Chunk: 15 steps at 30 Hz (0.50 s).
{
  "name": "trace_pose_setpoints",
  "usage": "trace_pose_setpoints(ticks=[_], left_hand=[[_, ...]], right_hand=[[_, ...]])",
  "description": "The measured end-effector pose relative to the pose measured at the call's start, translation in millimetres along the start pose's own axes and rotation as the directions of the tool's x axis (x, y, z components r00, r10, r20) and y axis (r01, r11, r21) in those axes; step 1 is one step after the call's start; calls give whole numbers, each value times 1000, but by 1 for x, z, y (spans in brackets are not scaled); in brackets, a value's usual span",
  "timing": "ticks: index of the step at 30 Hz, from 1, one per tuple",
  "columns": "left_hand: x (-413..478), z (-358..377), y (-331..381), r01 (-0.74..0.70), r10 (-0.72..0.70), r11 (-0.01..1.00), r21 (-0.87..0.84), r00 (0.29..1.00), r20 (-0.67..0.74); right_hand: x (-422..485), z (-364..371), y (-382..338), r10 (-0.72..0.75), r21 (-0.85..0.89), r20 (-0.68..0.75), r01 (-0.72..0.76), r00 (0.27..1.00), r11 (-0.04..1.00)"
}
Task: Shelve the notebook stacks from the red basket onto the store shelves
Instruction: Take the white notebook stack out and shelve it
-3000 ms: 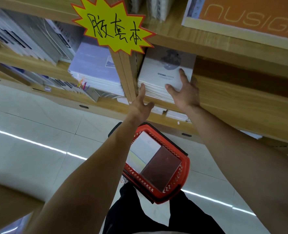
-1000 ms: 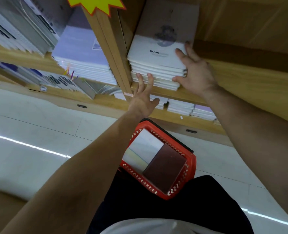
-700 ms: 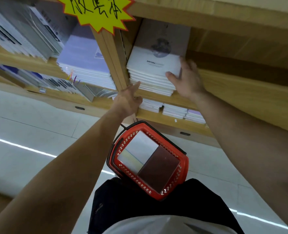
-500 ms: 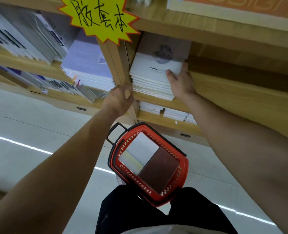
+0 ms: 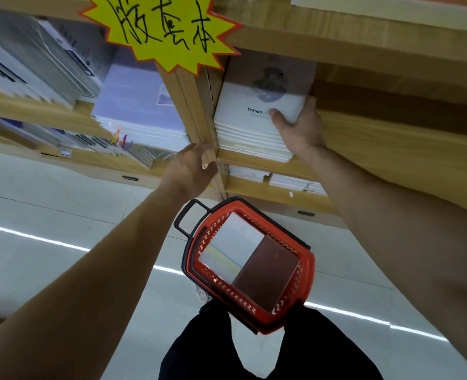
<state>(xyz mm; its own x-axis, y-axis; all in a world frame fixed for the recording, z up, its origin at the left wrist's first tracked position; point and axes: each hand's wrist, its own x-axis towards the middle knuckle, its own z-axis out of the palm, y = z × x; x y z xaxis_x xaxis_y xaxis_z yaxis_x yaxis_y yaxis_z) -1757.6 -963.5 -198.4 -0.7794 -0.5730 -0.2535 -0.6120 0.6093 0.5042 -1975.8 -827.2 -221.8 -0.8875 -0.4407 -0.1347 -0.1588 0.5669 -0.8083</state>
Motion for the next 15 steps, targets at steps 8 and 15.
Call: trace_pose_setpoints(ticks=[8,15], left_hand=[[-22,0,20,33,-36,994,100,999,23],[-100,45,34,334,-341,938,95,936,81]], right_hand=[[-6,-20,-12,49,-142,134,-30,990,989],[-97,-64,31,-172,-490,456,408,873,771]])
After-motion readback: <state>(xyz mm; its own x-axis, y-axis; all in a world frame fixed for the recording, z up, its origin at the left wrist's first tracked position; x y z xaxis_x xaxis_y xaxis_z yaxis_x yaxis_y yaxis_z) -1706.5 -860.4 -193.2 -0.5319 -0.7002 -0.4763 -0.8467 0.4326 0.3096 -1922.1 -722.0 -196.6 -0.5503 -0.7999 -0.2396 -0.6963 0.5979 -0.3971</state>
